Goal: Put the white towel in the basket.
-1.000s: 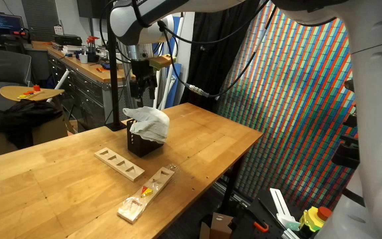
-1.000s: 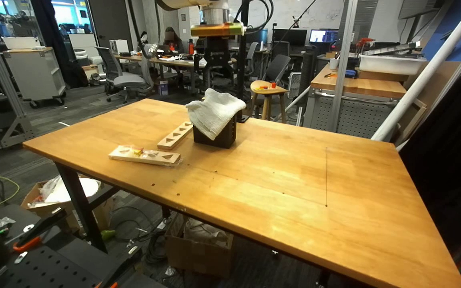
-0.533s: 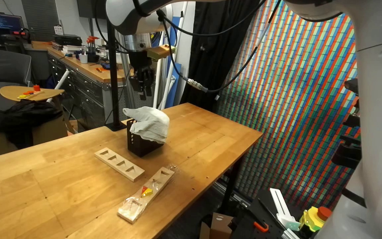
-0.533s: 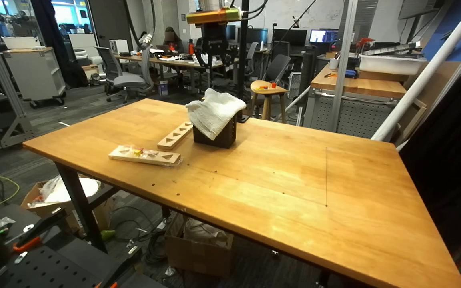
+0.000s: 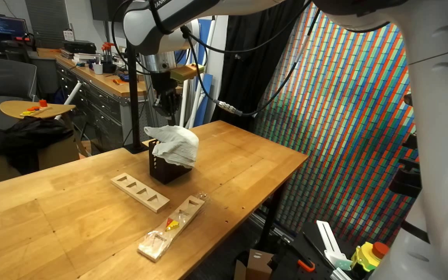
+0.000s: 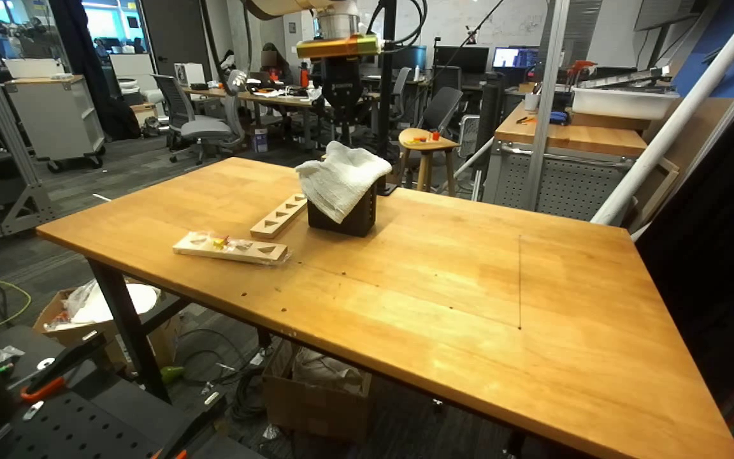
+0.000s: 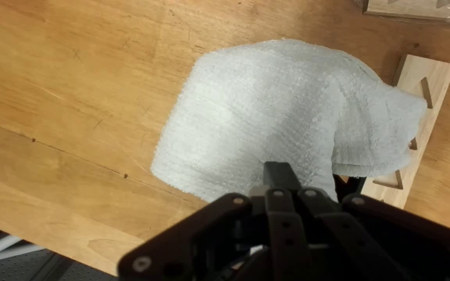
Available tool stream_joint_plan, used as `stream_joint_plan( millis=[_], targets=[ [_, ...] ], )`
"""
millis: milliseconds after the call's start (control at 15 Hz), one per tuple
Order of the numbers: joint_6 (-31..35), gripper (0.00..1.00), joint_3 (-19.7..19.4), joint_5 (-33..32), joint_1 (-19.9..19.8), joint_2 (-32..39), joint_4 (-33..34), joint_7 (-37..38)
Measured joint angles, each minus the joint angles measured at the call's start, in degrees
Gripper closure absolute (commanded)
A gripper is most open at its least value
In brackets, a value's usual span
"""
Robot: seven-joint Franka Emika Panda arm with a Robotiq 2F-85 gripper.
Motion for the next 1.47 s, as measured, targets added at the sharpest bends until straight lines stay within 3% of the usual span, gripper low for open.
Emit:
stream_joint_plan(
  millis=[1467],
  targets=[
    [7.0, 1.00, 0.2, 10.9, -2.9, 10.5, 0.7, -0.3]
  ],
)
